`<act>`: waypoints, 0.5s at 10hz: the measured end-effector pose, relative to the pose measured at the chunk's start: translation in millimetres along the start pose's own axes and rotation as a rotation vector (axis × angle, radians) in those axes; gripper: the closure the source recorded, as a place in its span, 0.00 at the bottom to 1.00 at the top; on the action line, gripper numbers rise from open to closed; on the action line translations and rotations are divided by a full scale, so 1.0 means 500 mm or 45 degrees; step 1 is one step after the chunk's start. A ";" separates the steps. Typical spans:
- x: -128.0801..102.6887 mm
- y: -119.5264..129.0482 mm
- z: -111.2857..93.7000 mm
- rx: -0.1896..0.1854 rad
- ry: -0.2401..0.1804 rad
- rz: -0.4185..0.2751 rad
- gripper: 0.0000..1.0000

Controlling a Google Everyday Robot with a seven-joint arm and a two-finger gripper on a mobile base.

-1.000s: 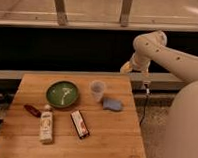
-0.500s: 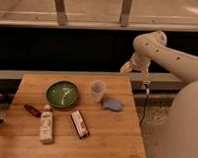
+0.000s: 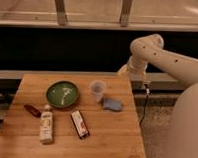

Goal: Place the white sponge in the ceramic cup

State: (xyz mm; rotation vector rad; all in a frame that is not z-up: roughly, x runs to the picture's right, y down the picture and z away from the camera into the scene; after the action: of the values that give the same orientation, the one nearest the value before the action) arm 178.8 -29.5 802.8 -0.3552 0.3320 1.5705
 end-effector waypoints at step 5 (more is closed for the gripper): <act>0.094 0.066 0.091 -0.053 0.109 -0.049 0.20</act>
State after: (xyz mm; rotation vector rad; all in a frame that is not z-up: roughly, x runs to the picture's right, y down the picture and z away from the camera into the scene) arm 144.0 31.3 823.8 -0.4595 0.3573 1.5291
